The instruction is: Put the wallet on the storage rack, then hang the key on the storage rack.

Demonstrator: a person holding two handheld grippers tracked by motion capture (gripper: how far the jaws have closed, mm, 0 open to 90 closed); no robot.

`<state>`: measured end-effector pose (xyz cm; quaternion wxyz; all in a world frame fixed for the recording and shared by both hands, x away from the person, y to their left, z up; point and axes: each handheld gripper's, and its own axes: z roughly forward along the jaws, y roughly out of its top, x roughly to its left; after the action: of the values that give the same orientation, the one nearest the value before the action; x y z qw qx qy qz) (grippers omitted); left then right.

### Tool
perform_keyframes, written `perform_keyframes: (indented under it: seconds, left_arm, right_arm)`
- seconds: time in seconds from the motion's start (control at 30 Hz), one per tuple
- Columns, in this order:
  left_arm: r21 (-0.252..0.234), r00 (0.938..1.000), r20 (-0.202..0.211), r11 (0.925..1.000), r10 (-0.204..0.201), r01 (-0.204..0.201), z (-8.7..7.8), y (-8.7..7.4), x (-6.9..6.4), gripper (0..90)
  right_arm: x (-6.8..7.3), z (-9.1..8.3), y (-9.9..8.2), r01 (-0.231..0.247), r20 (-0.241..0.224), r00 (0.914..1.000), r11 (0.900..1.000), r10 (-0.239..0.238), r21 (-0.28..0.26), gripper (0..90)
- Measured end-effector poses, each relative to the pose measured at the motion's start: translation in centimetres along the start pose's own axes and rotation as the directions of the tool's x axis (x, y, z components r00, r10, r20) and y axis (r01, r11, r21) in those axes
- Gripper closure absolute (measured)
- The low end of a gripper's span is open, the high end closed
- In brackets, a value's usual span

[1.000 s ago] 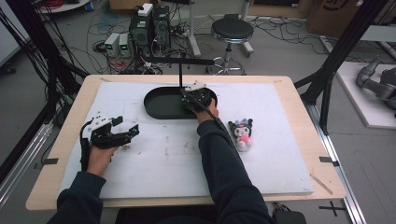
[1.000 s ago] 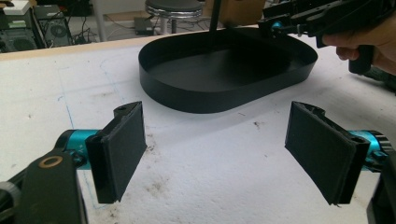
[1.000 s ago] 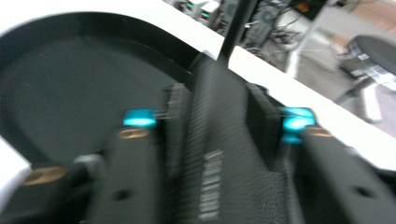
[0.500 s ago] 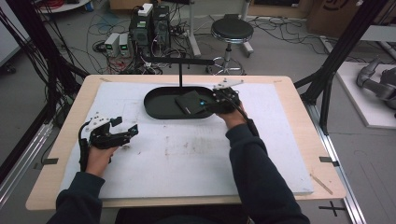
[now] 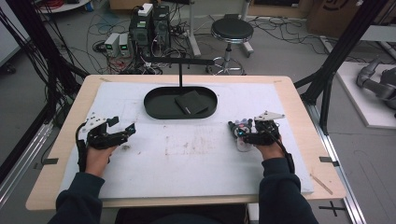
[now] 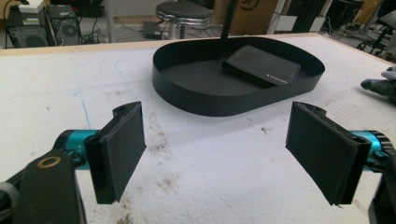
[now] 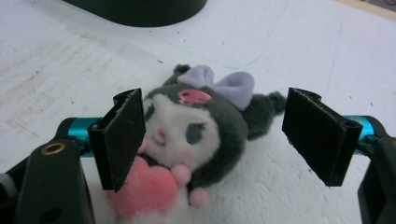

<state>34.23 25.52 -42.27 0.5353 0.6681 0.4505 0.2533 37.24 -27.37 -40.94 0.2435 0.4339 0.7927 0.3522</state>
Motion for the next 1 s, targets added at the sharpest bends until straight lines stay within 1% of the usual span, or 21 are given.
perform_keyframes:
  seconds: [0.1, 0.23, 0.37, 0.43, 0.47, 0.57, 0.63, 0.67, 0.8, 0.87, 0.97, 1.0]
  left_arm:
    - [0.001, 1.0000, -0.002, 1.0000, 0.002, -0.002, 0.1, 0.0, 0.0, 19.6]
    - [-0.003, 1.0000, 0.000, 1.0000, 0.001, -0.001, 0.2, 0.0, 0.0, 20.2]
    - [-0.012, 1.0000, 0.003, 0.9999, -0.006, 0.006, 0.3, 0.0, 0.1, 20.2]
    - [-0.015, 1.0000, 0.002, 0.9999, -0.008, 0.008, 0.4, 0.0, 0.2, 20.2]
    - [-0.015, 1.0000, 0.003, 0.9999, -0.005, 0.005, 0.4, 0.0, 0.2, 20.3]
    - [-0.009, 1.0000, 0.002, 0.9999, -0.009, 0.009, 0.4, 0.0, 0.3, 20.4]
    - [-0.014, 1.0000, 0.002, 0.9999, -0.009, 0.009, 0.3, 0.1, 0.2, 20.4]
    - [-0.012, 1.0000, 0.002, 0.9999, -0.005, 0.005, 0.2, 0.1, 0.2, 20.5]
    - [-0.011, 0.9999, 0.009, 0.9999, -0.007, 0.007, 0.3, 0.1, 0.1, 20.5]
    - [-0.007, 1.0000, 0.009, 1.0000, -0.003, 0.003, 0.4, 0.0, 0.2, 20.7]
    - [-0.008, 1.0000, 0.008, 1.0000, 0.000, 0.001, 0.4, 0.0, 0.2, 20.8]
    - [-0.007, 1.0000, 0.009, 1.0000, 0.001, -0.001, 0.5, 0.0, 0.1, 20.9]
  right_arm:
    - [-0.2, -0.6, 0.1, 0.005, 0.017, 0.9998, 0.9998, -0.005, -0.020, 21.7]
    - [-0.2, -1.1, -0.1, 0.015, 0.048, 0.9988, 0.9995, -0.014, -0.029, 21.7]
    - [-0.4, -1.6, -0.1, -0.005, 0.054, 0.9985, 0.9990, 0.007, -0.044, 21.7]
    - [-0.3, -1.7, -0.1, -0.010, 0.053, 0.9985, 0.9989, 0.013, -0.046, 21.7]
    - [-0.2, -1.7, -0.2, -0.004, 0.051, 0.9987, 0.9989, 0.007, -0.046, 21.7]
    - [0.2, -1.8, -0.2, 0.002, 0.052, 0.9986, 0.9993, -0.001, -0.037, 21.7]
    - [0.6, -1.8, -0.2, 0.008, 0.059, 0.9982, 0.9994, -0.006, -0.033, 21.7]
    - [0.8, -1.7, -0.1, 0.019, 0.065, 0.9978, 0.9993, -0.016, -0.032, 21.7]
    - [1.9, -1.1, 0.1, 0.038, 0.050, 0.9980, 0.9993, -0.038, -0.004, 21.6]
    - [2.4, -0.9, 0.2, 0.022, 0.037, 0.9991, 0.9997, -0.023, 0.015, 20.9]
    - [3.2, -0.4, 0.4, 0.015, 0.057, 0.9982, 0.9990, -0.017, 0.041, 20.9]
    - [3.5, -0.1, 0.4, 0.023, 0.069, 0.9972, 0.9980, -0.027, 0.060, 20.9]
